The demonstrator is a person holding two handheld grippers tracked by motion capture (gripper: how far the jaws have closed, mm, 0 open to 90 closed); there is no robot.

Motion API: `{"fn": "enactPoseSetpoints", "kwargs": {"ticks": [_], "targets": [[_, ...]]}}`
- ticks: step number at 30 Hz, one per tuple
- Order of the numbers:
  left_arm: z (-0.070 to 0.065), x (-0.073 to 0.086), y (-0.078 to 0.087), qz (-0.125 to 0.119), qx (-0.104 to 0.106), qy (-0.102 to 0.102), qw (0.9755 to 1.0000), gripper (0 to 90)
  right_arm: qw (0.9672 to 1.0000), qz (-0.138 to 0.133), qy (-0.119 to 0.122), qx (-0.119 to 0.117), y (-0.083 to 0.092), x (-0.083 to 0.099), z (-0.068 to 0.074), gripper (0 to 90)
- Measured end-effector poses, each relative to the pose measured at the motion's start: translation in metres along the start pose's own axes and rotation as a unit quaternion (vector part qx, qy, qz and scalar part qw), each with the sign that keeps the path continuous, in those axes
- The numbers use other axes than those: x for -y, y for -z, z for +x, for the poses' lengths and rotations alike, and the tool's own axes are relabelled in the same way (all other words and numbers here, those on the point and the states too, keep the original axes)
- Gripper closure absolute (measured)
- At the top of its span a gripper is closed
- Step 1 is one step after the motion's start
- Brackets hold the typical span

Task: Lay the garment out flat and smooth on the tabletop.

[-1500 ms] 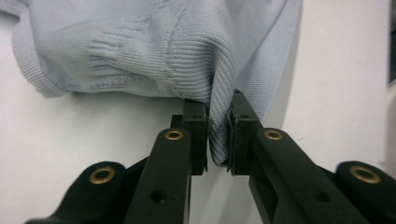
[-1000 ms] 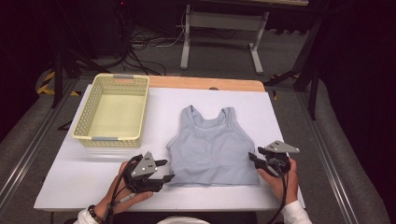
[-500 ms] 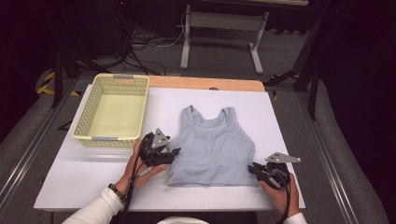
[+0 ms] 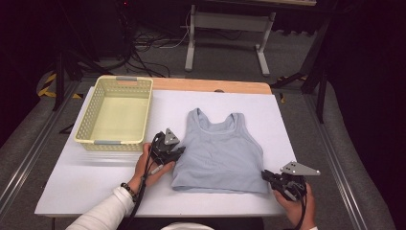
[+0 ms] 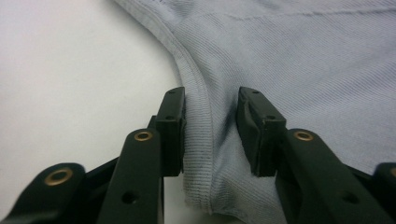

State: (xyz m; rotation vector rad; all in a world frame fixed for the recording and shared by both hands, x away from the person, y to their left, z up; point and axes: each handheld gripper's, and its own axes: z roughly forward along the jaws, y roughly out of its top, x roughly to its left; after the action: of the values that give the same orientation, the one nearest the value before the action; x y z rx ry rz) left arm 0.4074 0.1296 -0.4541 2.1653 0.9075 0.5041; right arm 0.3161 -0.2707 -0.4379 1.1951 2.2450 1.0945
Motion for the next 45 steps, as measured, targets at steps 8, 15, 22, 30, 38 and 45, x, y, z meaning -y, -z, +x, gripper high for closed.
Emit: {"fn": "enactPoseSetpoints", "kwargs": {"ticks": [8,15,22,30,38,45], "targets": [[-0.002,-0.003,0.023,-0.038,0.002,-0.006,0.9993,51.2,0.9996,0.010,0.005,0.025,-0.007,0.001,0.001,64.1],[-0.013,0.015,0.051,-0.040,0.036,-0.010,0.9985,45.3,0.9976,-0.047,0.050,0.013,-0.002,-0.009,0.020,70.4],[-0.020,0.032,0.040,-0.001,0.054,-0.007,0.9985,44.4,0.9834,-0.065,0.131,-0.107,-0.027,-0.033,0.079,68.0],[-0.015,0.034,0.028,0.014,0.072,-0.005,0.9973,46.3,0.9492,-0.043,0.233,-0.208,-0.077,-0.059,0.156,63.7],[-0.011,0.034,0.031,0.002,0.060,-0.003,0.9982,49.8,0.9400,0.008,0.263,-0.217,-0.116,-0.061,0.179,67.7],[-0.012,0.029,0.034,-0.017,0.041,-0.010,0.9990,53.3,0.9453,0.007,0.252,-0.207,-0.122,-0.061,0.176,85.0]]}}
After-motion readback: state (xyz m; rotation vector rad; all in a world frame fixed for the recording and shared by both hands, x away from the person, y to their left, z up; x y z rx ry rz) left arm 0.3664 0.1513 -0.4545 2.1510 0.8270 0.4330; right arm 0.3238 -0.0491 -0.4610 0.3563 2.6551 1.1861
